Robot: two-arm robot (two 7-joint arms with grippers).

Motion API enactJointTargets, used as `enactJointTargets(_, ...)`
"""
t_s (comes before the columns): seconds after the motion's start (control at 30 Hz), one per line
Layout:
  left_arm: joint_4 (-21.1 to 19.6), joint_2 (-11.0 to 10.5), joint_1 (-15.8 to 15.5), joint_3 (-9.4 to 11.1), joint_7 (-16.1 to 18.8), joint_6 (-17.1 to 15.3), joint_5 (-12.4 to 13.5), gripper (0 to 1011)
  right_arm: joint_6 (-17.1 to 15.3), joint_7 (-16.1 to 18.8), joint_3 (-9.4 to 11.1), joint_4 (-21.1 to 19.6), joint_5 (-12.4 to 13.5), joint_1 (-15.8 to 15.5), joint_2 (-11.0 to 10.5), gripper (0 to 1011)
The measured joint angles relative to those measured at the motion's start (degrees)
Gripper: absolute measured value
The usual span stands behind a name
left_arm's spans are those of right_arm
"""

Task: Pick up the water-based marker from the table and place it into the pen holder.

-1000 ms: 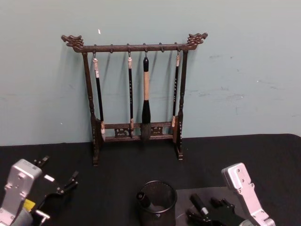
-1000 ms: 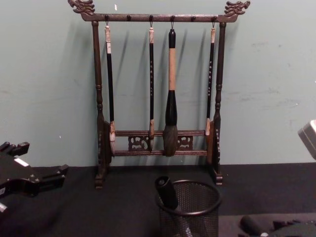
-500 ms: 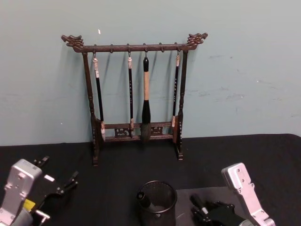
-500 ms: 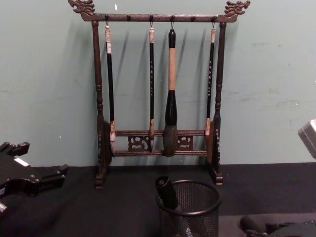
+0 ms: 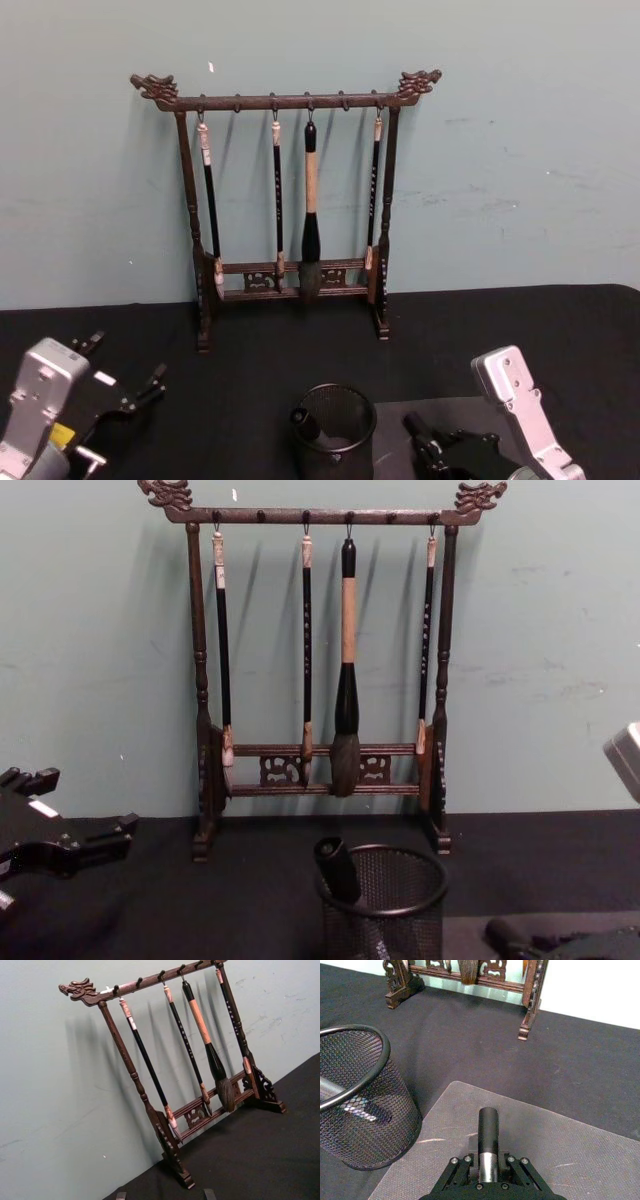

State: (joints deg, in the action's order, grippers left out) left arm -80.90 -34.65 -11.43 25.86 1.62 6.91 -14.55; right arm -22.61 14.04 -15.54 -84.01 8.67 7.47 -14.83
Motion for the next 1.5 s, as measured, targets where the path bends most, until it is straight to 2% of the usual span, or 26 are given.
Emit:
enactJointTargets(0.13, 0.0, 0.0, 0.0, 0.0, 0.0, 0.0, 0.0, 1001, 0.61, 0.31, 0.31, -0.07, 0.17, -0.19, 0.0, 227)
enactJointTargets(0.6, 0.0, 0.0, 0.0, 0.0, 0.0, 0.0, 0.0, 1001, 6.93, 1.65, 1.98, -1.67, 2.67, -0.97, -0.14, 227)
enactJointTargets(0.93, 0.0, 0.0, 0.0, 0.0, 0.0, 0.0, 0.0, 1002, 11.17, 2.36, 2.11, -2.77, 4.42, 0.28, -0.11, 227)
enactJointTargets(1.2, 0.0, 0.0, 0.0, 0.0, 0.0, 0.0, 0.0, 1001, 13.82, 3.85, 0.99, -3.12, 5.76, 2.19, -0.24, 227)
enactJointTargets(1.33, 0.0, 0.0, 0.0, 0.0, 0.0, 0.0, 0.0, 1001, 15.4, 5.5, -0.47, -2.34, 7.05, 4.21, -0.24, 227)
enactJointTargets(1.5, 0.0, 0.0, 0.0, 0.0, 0.0, 0.0, 0.0, 1001, 16.1, 6.52, -1.31, -1.73, 7.96, 5.42, -0.21, 227)
